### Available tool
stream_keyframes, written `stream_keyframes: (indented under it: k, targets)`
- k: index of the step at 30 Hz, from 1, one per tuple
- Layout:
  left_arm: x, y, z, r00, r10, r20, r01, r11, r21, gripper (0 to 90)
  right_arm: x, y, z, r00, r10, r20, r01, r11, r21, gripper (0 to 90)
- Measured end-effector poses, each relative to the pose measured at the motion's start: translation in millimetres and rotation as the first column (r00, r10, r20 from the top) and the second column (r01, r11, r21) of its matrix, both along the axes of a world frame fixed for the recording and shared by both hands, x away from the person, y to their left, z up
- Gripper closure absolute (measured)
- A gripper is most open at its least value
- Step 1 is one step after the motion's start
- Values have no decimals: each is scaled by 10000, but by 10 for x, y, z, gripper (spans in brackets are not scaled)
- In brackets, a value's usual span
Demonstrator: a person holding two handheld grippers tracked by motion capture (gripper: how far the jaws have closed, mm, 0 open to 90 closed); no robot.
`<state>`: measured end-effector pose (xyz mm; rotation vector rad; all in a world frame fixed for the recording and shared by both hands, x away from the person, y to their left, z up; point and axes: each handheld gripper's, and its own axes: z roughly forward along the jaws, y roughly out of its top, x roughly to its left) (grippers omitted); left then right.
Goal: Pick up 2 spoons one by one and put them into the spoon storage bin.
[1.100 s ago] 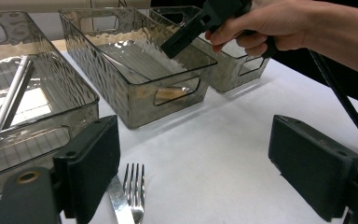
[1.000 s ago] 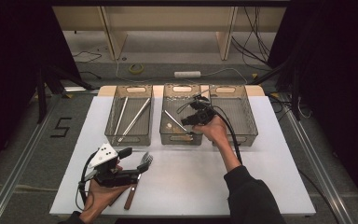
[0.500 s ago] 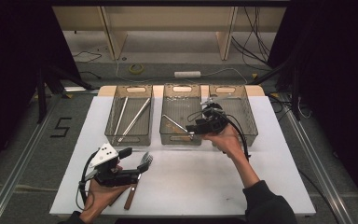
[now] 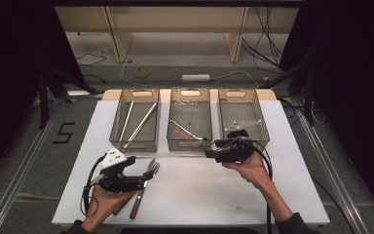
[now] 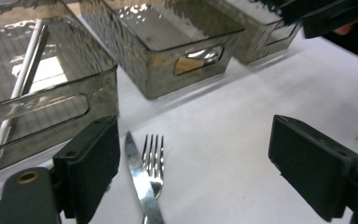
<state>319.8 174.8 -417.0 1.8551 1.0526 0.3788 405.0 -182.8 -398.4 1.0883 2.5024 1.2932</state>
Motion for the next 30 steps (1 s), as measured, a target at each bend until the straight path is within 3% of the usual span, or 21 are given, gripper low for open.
stream_keyframes:
  k: [13, 30]
  targets:
    - [-13, -40, -11, 9975, -207, -670, 247, 9980, 587, 161, -317, -177, -106, 9990, 82, 433, -106, 9983, 568, 343]
    - [-30, -46, -24, 9902, 6, -1398, 151, 9937, 1112, 163, -508, -260, -200, 9976, -123, 679, 61, 9958, 909, 320]
